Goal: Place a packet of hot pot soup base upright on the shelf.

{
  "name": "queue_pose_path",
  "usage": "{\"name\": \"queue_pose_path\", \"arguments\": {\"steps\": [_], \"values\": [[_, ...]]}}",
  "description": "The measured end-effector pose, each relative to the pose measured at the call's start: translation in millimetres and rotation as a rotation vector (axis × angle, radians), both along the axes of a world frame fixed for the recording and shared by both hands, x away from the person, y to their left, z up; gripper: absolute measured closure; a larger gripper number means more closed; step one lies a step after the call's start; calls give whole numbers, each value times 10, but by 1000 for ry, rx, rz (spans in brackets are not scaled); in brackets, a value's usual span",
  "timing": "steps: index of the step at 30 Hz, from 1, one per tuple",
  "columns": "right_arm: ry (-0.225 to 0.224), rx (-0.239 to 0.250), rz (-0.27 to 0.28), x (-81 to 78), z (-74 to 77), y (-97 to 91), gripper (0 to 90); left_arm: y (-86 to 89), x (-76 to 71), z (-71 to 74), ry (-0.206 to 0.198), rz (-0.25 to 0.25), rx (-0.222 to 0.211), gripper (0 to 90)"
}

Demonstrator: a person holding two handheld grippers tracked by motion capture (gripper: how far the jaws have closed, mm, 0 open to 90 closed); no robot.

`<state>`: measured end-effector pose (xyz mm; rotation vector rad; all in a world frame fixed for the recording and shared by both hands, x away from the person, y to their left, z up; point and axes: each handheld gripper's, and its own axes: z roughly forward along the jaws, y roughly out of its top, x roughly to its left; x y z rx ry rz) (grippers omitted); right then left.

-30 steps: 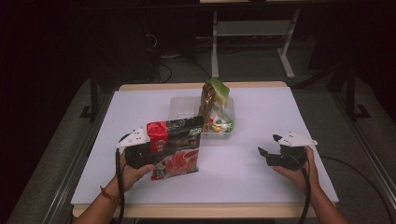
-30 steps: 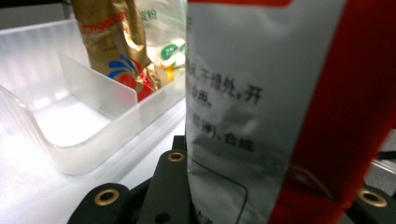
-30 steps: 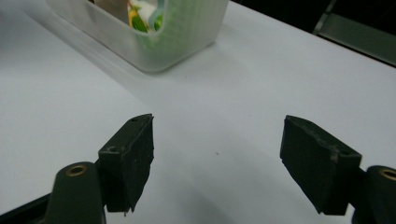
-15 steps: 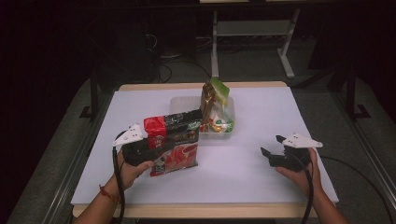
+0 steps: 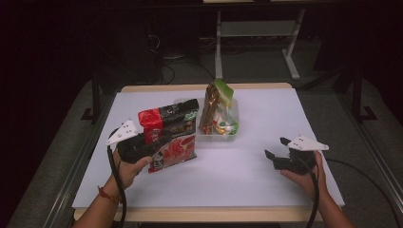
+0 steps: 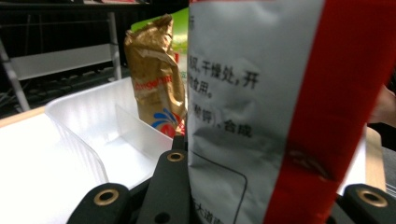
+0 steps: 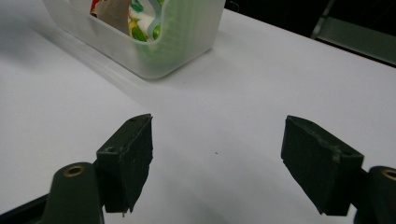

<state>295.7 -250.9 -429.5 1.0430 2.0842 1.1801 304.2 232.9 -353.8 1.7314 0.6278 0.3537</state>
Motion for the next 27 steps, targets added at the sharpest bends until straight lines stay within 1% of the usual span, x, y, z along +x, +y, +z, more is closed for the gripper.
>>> {"name": "queue_pose_path", "arguments": {"steps": [1,4,7,9,11,13,17,20,23,24,27], "values": [[2,2,2,2,-1,4,243,-5,7,9,-3,8,-8,786],[5,-12,3,4,-11,23,244,-4,43,45,-9,27,-14,786],[14,-16,3,4,-25,34,244,0,67,76,-21,51,-5,786],[18,-15,4,5,-33,33,244,9,100,92,-19,68,-22,786],[19,-16,3,4,-36,33,244,6,122,98,-19,82,-21,786],[19,-15,4,3,-37,31,248,-10,145,101,-20,103,-16,786],[23,-19,2,14,-47,34,258,-56,205,110,-14,148,-27,786],[25,-21,7,9,-47,51,258,-98,253,139,-24,186,-26,785],[26,-23,13,5,-48,55,260,-130,300,153,-30,202,-31,785],[30,-23,12,5,-50,54,263,-141,318,156,-25,209,-37,785],[35,-25,11,8,-62,47,264,-185,373,173,-30,227,-30,785]]}}
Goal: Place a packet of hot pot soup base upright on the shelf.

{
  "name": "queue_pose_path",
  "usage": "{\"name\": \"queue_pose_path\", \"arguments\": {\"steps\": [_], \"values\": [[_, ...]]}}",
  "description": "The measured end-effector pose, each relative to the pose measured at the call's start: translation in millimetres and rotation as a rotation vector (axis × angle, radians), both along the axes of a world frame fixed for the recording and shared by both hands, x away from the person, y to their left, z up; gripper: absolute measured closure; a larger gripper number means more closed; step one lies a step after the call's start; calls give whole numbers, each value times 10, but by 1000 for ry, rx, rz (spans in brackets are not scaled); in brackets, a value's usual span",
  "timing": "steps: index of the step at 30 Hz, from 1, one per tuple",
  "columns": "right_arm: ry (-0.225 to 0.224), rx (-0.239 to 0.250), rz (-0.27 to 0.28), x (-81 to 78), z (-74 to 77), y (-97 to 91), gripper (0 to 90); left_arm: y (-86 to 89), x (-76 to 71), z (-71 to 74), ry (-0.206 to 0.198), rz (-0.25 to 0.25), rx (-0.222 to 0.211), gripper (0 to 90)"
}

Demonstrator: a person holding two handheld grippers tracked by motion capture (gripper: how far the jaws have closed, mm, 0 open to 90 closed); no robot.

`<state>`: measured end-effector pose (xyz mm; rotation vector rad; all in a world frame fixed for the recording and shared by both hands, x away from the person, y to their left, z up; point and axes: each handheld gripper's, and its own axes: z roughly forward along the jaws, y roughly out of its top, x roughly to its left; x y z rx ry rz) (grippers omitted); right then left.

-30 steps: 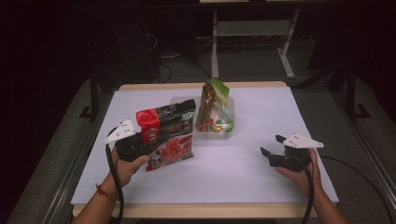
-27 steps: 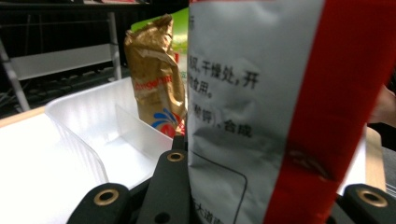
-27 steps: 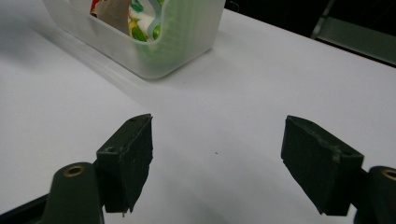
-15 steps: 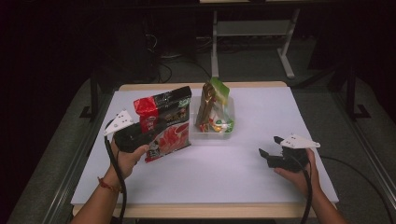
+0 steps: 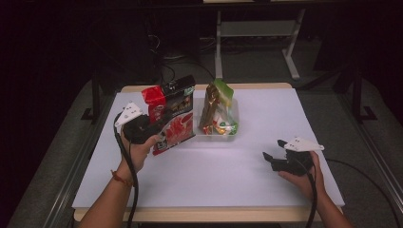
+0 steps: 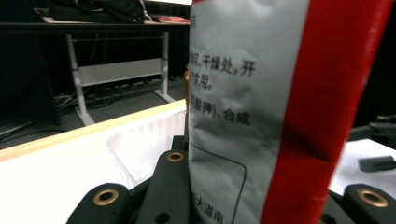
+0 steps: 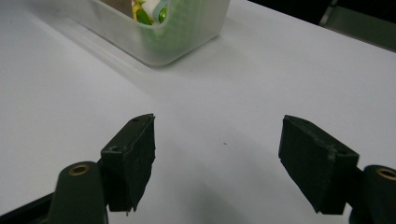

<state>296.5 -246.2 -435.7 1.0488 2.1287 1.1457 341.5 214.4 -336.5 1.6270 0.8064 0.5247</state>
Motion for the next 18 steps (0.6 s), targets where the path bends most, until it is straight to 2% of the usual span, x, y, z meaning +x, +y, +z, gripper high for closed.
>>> {"name": "queue_pose_path", "arguments": {"steps": [2,7,18], "values": [[-1,1,-1,1,1,-2,265,-28,39,15,-9,22,11,785],[-1,0,4,-2,1,7,267,-82,138,42,-15,68,5,785],[4,3,7,3,-10,2,267,-217,397,16,-16,148,10,787]]}}
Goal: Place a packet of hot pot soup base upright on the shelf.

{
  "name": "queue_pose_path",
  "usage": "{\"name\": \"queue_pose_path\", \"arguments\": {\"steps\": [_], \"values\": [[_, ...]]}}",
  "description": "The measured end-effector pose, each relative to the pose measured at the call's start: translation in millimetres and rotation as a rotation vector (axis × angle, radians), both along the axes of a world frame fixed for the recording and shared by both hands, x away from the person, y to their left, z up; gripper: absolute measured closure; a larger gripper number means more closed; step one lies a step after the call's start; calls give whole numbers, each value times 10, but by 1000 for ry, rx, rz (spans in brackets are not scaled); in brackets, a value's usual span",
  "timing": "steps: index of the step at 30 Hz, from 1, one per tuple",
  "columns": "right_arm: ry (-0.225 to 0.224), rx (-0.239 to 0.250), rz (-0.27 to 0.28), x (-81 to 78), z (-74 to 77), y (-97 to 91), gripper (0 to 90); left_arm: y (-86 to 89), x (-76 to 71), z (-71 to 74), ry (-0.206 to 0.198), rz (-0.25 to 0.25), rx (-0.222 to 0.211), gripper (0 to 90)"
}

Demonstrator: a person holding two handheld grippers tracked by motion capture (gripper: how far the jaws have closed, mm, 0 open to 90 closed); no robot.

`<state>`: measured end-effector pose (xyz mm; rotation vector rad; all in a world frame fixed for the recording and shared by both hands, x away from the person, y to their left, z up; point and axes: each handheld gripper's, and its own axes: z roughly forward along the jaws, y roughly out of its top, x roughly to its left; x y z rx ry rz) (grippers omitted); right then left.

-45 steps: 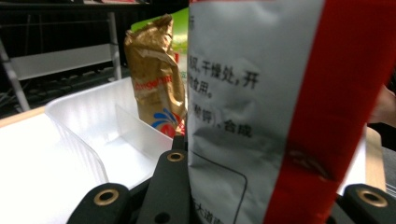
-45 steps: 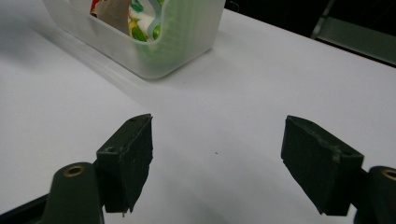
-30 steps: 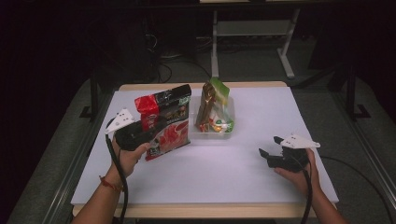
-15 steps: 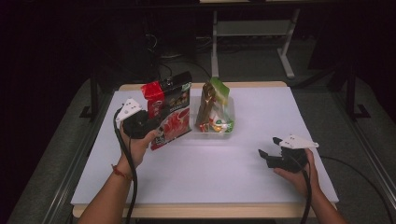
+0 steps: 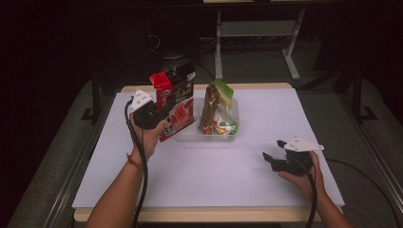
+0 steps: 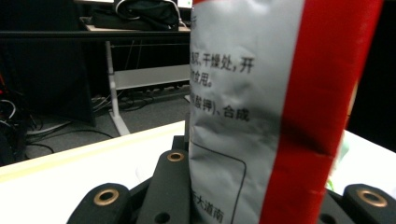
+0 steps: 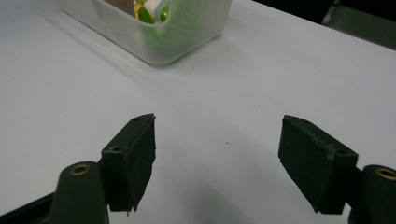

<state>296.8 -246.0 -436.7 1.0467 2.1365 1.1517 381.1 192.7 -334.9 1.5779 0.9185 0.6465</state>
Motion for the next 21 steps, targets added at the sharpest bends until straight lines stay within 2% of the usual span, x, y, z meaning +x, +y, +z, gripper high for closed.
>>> {"name": "queue_pose_path", "arguments": {"steps": [8,10,14,21], "values": [[4,0,8,2,-6,9,267,-90,181,-30,10,72,-9,788],[8,4,8,1,-9,8,267,-130,218,-29,6,82,9,787],[12,1,12,2,-16,7,268,-184,288,-43,11,93,10,787],[17,-3,24,2,-28,16,268,-264,401,-90,6,127,-14,786]]}}
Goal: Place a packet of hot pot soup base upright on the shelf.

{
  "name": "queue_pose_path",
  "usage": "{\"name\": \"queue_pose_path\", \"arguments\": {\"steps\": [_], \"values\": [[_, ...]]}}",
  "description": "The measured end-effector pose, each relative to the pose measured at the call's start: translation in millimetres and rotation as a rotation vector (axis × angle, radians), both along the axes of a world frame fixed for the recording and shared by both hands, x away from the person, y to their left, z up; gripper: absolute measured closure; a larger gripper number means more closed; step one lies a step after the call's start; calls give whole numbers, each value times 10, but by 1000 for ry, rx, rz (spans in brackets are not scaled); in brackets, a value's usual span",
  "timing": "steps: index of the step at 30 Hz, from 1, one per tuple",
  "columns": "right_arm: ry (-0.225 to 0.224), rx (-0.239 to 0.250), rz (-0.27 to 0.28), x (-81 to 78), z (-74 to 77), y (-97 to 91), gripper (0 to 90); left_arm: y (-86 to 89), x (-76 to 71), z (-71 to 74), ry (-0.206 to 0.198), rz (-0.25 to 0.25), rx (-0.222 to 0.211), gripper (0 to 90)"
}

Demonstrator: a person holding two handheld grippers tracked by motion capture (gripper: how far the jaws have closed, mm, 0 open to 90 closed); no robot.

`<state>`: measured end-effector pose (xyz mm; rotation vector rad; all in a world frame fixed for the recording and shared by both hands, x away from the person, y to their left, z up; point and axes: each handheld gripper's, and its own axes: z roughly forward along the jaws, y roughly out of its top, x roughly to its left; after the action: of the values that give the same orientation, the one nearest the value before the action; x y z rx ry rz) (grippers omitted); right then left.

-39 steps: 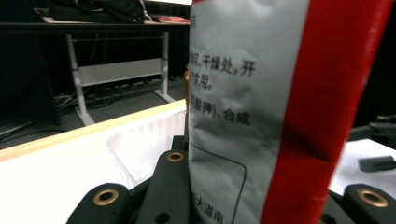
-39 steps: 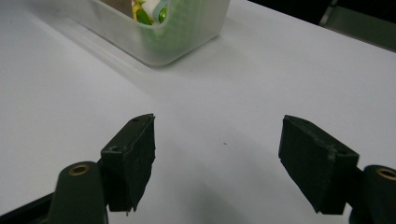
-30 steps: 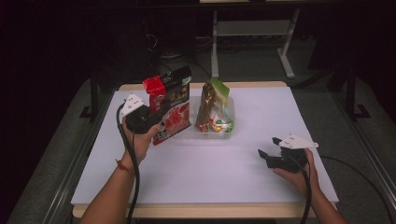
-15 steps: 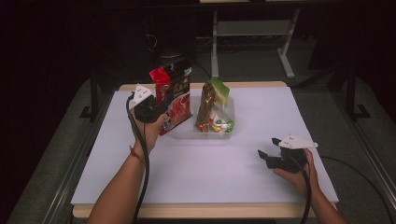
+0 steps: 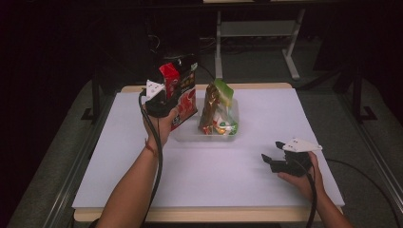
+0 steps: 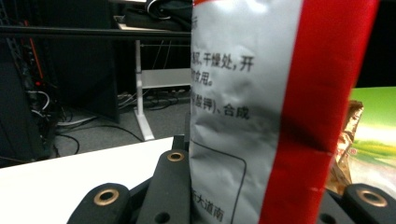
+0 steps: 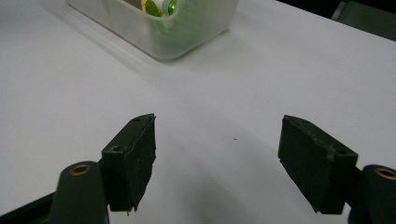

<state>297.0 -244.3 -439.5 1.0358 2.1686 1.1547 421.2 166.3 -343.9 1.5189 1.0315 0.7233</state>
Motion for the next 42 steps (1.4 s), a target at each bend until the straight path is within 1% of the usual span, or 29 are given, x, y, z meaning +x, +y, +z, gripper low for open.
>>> {"name": "queue_pose_path", "arguments": {"steps": [3,5,9,13,15,20,24,26,27,28,29,30,32,34,35,38,40,42], "values": [[3,-4,7,0,-7,8,268,-25,29,-33,-6,17,1,786],[4,-5,7,-1,-8,11,269,-35,45,-57,-6,27,-11,786],[5,-7,12,-1,-10,16,269,-48,56,-104,-24,43,-35,787],[8,-8,14,-3,-12,23,269,-59,45,-173,-46,39,-55,787],[10,-6,15,-4,-15,25,269,-61,28,-211,-58,33,-55,785],[11,-11,20,-1,-19,33,269,-54,-27,-266,-82,25,-81,781],[15,-18,25,1,-25,44,271,-61,-70,-340,-74,17,-95,777],[18,-15,25,1,-27,51,271,-64,-81,-442,-67,24,-107,773],[18,-15,27,0,-26,55,272,-65,-77,-483,-56,28,-110,772],[18,-16,29,-1,-26,56,272,-54,-72,-530,-45,35,-122,771],[17,-17,29,-3,-25,59,272,-24,-67,-553,-44,43,-154,771],[16,-16,32,-6,-25,59,272,-15,-64,-554,-45,48,-166,768],[16,-17,32,-6,-25,57,272,-24,-61,-549,-53,45,-155,765],[20,-12,30,-5,-25,55,273,-48,-33,-522,-53,42,-136,765],[20,-12,30,-2,-27,54,273,-59,-12,-501,-61,42,-125,765],[24,-14,38,-3,-30,66,274,-87,34,-419,-103,53,-127,766],[20,-18,44,-7,-31,70,274,-87,44,-390,-141,51,-138,766],[24,-21,50,-8,-34,72,274,-97,54,-405,-152,48,-144,766]]}}
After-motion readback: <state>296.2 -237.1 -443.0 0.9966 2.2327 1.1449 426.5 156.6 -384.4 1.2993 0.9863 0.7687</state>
